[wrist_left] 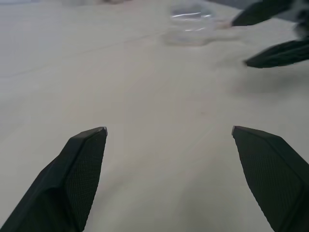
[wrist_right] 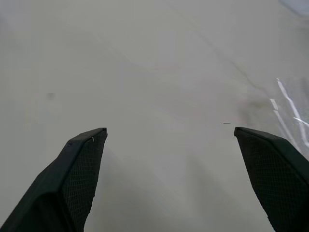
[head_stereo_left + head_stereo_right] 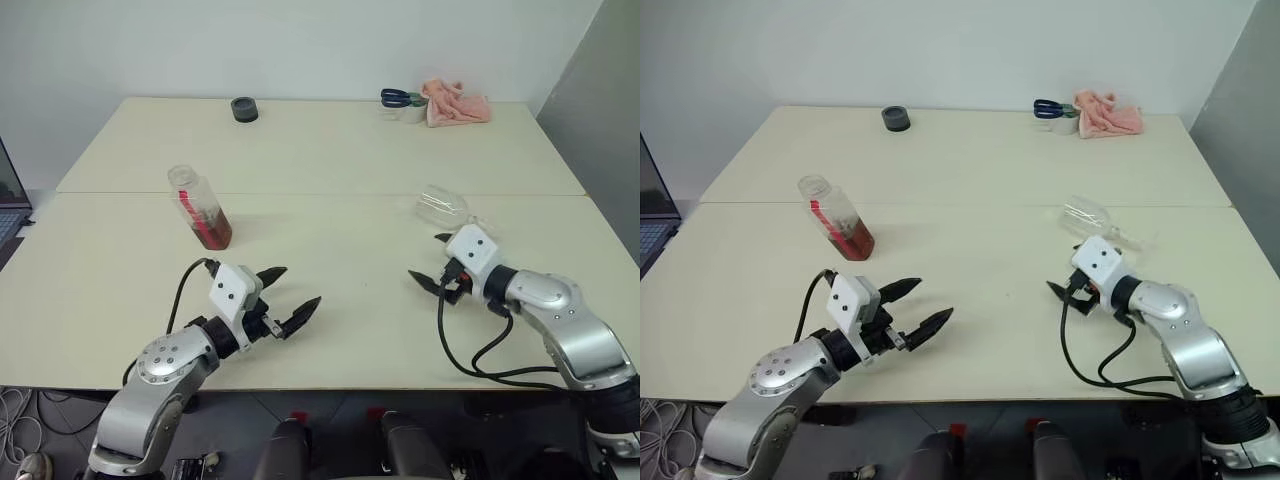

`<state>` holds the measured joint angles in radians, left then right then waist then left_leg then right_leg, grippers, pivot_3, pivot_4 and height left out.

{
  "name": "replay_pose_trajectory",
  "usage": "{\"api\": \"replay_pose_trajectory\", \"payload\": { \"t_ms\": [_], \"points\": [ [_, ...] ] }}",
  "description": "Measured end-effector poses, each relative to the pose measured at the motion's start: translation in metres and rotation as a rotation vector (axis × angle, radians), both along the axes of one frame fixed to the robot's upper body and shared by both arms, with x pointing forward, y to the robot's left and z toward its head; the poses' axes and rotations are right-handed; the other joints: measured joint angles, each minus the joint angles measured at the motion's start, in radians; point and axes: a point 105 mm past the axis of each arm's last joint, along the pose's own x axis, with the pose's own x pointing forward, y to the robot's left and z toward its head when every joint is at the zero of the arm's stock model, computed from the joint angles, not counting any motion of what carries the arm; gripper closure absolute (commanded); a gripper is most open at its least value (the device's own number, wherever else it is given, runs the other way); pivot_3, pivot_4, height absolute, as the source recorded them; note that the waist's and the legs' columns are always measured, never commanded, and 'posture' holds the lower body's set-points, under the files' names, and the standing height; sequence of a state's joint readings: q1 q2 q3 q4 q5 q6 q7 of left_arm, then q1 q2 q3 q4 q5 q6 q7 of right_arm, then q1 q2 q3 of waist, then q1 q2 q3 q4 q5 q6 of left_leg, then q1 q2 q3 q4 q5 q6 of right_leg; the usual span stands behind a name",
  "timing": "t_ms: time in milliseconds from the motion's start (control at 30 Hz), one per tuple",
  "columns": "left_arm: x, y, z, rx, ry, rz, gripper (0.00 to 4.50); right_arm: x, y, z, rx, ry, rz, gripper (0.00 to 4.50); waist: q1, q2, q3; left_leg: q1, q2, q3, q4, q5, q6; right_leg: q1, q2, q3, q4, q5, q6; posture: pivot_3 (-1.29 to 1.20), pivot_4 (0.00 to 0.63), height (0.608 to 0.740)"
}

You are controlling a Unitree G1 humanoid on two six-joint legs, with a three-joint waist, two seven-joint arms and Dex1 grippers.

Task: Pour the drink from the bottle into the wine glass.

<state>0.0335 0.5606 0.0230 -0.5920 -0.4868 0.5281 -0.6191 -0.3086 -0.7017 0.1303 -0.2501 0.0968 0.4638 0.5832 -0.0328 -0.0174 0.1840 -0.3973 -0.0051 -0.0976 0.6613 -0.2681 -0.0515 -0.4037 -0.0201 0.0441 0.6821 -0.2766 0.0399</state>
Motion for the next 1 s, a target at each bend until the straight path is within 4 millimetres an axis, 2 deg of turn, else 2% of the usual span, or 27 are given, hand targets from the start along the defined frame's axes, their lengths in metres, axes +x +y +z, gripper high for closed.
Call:
{"api": "replay_pose_trajectory", "payload": {
  "t_ms": [133, 333, 733, 967, 1000],
  "points": [
    [-0.008, -0.012, 0.01, 0.022, 0.018, -0.146, 0.02, 0.015, -0.016, 0.0, -0.11, -0.052, -0.057, 0.0, 0.001, 0.0, 0.0, 0.0, -0.001, 0.001, 0.0, 0.0, 0.0, 0.0, 0.0, 0.0, 0.0, 0.0, 0.0, 0.0, 0.15, 0.74],
    [0.002, -0.017, 0.026, 0.036, -0.031, -0.187, 0.02, 0.045, -0.042, 0.006, -0.321, -0.156, -0.136, 0.0, 0.0, 0.0, 0.0, 0.0, 0.0, 0.001, 0.0, 0.0, 0.0, 0.0, 0.0, 0.001, 0.0, 0.0, 0.0, 0.0, 0.15, 0.74],
    [0.007, -0.026, 0.016, -0.001, -0.001, -0.177, 0.02, 0.077, -0.081, -0.001, -0.501, -0.086, -0.218, 0.0, -0.001, 0.0, 0.0, 0.0, -0.001, 0.002, 0.001, 0.0, 0.0, -0.001, -0.001, 0.002, 0.0, 0.0, 0.0, 0.0, 0.15, 0.74],
    [0.009, -0.026, 0.015, -0.001, -0.005, -0.159, 0.02, 0.089, -0.085, 0.004, -0.527, -0.087, -0.233, 0.0, -0.001, 0.0, 0.0, 0.0, -0.001, 0.002, 0.001, 0.0, 0.0, -0.001, -0.001, 0.002, 0.0, 0.0, 0.0, 0.0, 0.15, 0.74],
    [0.009, -0.026, 0.015, 0.001, -0.008, -0.157, 0.0, 0.089, -0.084, 0.003, -0.524, -0.085, -0.23, 0.18, -0.001, 0.0, 0.0, 0.0, -0.001, 0.002, 0.001, 0.0, 0.0, -0.001, -0.001, 0.002, 0.0, 0.0, 0.0, 0.0, 0.15, 0.74]
  ]
}}
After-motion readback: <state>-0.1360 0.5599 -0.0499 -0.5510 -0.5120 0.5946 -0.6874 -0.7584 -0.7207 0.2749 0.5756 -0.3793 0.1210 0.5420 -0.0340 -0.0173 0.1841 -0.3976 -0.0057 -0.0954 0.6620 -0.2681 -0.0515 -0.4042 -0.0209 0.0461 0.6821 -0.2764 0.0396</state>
